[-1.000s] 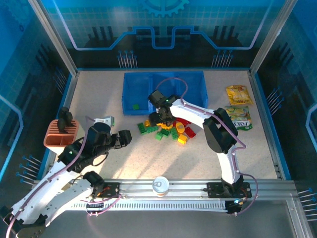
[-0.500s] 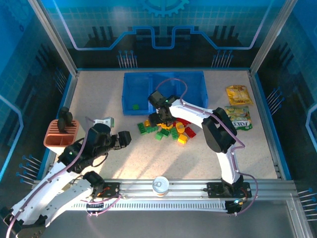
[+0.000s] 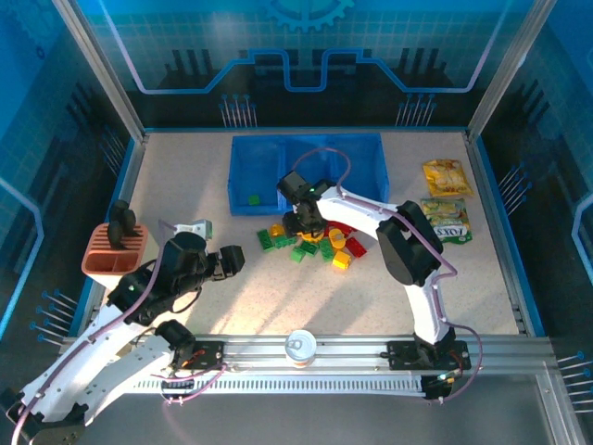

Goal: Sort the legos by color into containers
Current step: Pick up the lego from the lego, then place the lego in the container.

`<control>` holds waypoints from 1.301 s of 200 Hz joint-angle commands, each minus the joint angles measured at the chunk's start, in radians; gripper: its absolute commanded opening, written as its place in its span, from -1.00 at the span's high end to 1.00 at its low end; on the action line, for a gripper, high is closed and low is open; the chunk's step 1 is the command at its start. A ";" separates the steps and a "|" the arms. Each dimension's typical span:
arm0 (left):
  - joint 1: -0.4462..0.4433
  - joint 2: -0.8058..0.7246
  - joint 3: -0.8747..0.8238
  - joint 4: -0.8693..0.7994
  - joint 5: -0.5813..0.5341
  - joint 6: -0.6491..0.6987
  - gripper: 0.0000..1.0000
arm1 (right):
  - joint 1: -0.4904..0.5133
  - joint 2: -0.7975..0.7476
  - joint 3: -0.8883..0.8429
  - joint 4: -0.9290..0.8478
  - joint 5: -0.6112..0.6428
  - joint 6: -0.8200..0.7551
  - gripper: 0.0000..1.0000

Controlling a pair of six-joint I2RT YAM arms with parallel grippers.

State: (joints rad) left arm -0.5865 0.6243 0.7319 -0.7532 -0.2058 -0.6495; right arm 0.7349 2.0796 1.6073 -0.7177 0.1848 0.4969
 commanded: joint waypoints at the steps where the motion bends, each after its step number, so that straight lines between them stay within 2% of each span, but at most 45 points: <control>1: -0.009 -0.016 -0.003 -0.018 -0.024 0.000 -0.58 | 0.012 -0.090 -0.023 -0.020 0.035 0.011 -0.28; 51: -0.007 -0.021 -0.011 -0.016 -0.025 0.004 -0.59 | -0.033 -0.173 0.022 -0.041 0.070 -0.012 -0.28; 92: -0.009 -0.023 -0.007 -0.026 -0.014 -0.002 -0.58 | -0.136 -0.008 0.214 -0.125 0.019 -0.042 -0.27; 118: -0.009 -0.040 -0.001 -0.044 -0.016 -0.009 -0.58 | -0.154 0.081 0.324 -0.180 0.043 -0.058 -0.29; 133: -0.009 -0.053 -0.002 -0.050 -0.020 -0.009 -0.58 | -0.162 0.098 0.347 -0.183 0.051 -0.054 -0.35; 161: -0.009 -0.054 0.004 -0.057 -0.017 -0.007 -0.59 | -0.166 0.092 0.373 -0.198 0.070 -0.047 -0.68; 184: -0.009 -0.052 0.001 -0.053 -0.018 -0.007 -0.59 | -0.146 0.027 0.337 -0.182 0.100 -0.054 -0.83; 215: -0.009 -0.046 0.000 -0.040 -0.017 -0.004 -0.59 | -0.124 -0.104 0.232 -0.150 0.136 -0.056 -0.83; 260: -0.010 -0.040 -0.009 -0.029 -0.014 -0.003 -0.59 | -0.150 -0.349 -0.063 -0.063 0.132 -0.037 -0.76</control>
State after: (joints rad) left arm -0.5865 0.5812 0.7311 -0.7811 -0.2131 -0.6529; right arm 0.6010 1.8477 1.6661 -0.8211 0.3023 0.4473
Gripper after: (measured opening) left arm 0.792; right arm 0.890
